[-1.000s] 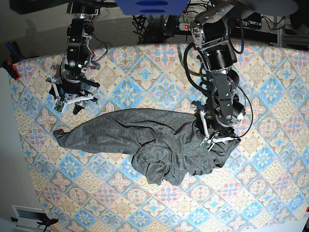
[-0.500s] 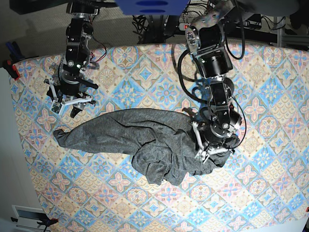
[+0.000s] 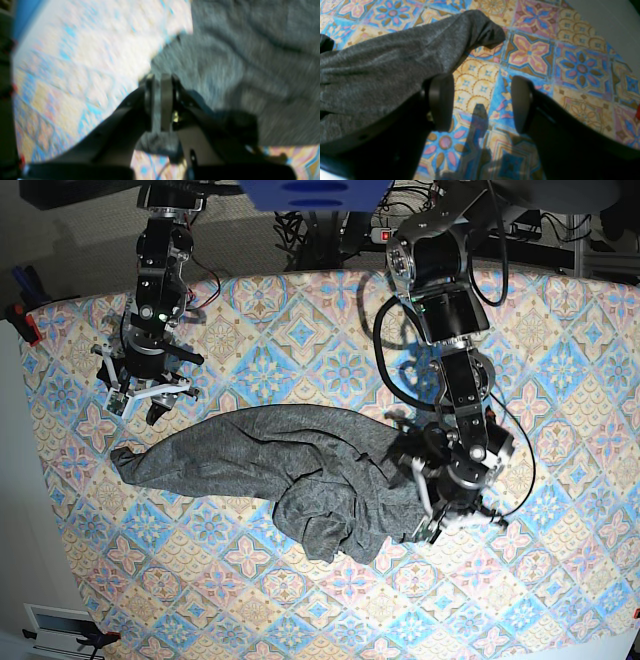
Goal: Layout the t-shirt on the table in an organized manner, then fold the t-shirt properly
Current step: 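Regrasp the bunched shirt fabric with the left gripper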
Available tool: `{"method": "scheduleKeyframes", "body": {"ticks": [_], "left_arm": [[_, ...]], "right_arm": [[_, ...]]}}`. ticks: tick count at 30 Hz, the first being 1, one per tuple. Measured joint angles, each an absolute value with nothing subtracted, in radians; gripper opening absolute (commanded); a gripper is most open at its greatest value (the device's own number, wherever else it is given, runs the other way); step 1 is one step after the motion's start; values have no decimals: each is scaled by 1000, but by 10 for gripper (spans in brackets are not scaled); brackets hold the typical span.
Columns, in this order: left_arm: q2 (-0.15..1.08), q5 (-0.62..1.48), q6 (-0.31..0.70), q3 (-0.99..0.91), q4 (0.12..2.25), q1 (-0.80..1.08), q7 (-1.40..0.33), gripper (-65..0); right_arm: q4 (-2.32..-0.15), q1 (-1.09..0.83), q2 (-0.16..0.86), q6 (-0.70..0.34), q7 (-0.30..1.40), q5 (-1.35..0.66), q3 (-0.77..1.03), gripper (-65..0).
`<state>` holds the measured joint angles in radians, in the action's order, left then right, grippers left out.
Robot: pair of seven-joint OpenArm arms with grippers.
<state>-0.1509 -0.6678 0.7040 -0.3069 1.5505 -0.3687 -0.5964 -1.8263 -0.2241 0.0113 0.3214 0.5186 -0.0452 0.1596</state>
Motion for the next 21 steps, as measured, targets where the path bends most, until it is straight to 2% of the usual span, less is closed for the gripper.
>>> {"method": "scheduleKeyframes", "body": {"ticks": [2,5,11,13,21], "left_arm": [[-157,-657,704,-305,1555,-371,-607,-602],[-160,-664,704,-307,1555,-353,-622,-543],[-103,-662,707,-346,1552,-308,-624,-318],[-65,-661,706,-359,1551,-308,-629,-267],[26,-579,708,-353,1394,-277,-613,-294]], "right_arm": [[-1826,-224,11,321,521,-46,159,-304],[-1826,-224,11,323,521,-45,160,-304],[-1826,-224,11,321,521,-46,159,-304],[-1826,-224,11,321,521,-46,160,-304],[-1826,-227,11,321,521,-45,160,-304]]}}
